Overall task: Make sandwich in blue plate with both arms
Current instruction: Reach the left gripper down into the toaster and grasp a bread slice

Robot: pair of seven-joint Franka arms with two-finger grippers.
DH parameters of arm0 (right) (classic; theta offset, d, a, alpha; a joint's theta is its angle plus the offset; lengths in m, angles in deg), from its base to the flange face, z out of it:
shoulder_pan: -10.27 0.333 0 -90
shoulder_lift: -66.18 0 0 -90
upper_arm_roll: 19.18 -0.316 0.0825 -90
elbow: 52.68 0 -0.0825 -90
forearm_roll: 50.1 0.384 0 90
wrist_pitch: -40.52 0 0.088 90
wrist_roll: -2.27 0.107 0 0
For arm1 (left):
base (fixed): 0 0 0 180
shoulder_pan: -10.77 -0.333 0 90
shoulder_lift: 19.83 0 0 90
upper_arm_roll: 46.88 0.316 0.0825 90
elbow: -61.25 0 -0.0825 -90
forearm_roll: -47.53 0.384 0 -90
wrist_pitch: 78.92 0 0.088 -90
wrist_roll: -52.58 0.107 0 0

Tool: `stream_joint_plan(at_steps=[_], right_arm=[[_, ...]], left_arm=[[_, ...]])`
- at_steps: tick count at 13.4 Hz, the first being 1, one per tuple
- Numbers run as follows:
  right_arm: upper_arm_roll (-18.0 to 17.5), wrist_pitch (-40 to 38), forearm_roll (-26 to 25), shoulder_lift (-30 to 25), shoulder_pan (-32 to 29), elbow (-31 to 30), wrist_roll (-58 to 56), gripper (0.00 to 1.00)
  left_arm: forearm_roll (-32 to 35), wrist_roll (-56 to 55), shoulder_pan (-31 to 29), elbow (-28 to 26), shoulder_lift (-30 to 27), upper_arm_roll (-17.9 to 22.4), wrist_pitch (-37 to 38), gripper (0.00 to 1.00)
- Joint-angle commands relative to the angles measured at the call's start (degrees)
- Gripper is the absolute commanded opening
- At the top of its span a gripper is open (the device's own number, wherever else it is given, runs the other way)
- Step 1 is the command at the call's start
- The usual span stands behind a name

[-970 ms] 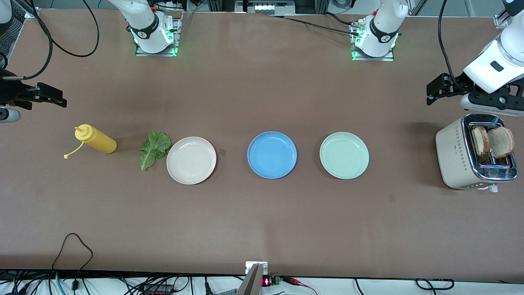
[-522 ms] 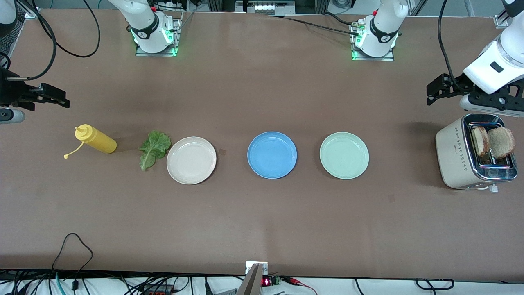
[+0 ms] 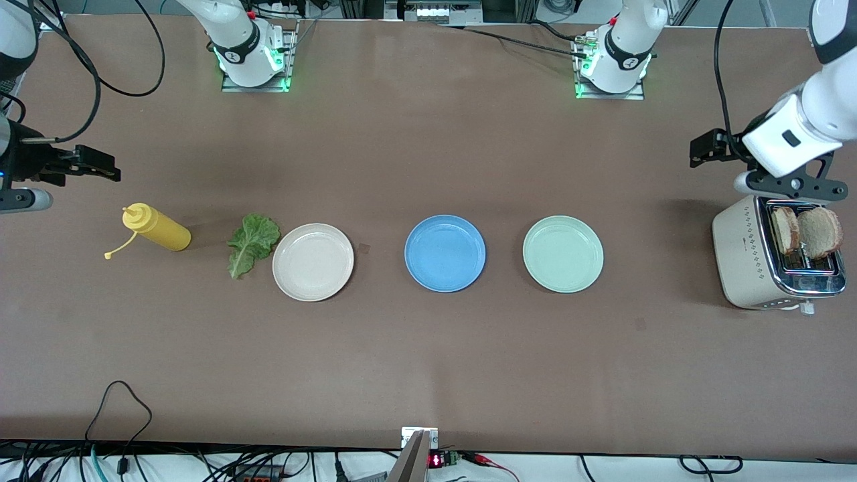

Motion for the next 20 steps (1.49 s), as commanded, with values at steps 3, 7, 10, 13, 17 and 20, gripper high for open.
stream_joint_plan(at_steps=[3, 7, 10, 13, 17, 20], right_arm=[[-0.22, -1.55, -0.07, 3.91, 0.3, 1.0, -0.48, 1.0], [-0.23, -4.7, -0.07, 5.41, 0.21, 0.73, -0.31, 1.0], [-0.14, -5.33, -0.25, 5.76, 0.21, 0.73, 0.04, 1.0], [-0.14, -5.42, -0.33, 5.76, 0.3, 0.56, 0.48, 1.0], [-0.23, -5.68, -0.33, 5.85, 0.12, 0.47, 0.48, 1.0], [-0.23, -5.68, -0.25, 5.85, 0.12, 0.47, 0.57, 1.0]], left_arm=[[16.15, 1.46, -1.73, 2.94, 6.32, -0.28, 0.94, 1.0], [16.96, 5.92, -8.84, -5.93, 6.94, -0.1, -13.89, 0.97], [16.96, 10.76, -12.97, -10.94, 7.03, -0.19, -23.48, 0.84], [16.96, 15.15, -16.75, -15.87, 7.03, -0.19, -34.03, 0.7], [16.87, 15.87, -19.14, -18.51, 7.38, -0.19, -36.26, 0.53], [16.78, 15.26, -20.72, -18.86, 8.52, -0.28, -36.08, 0.29]])
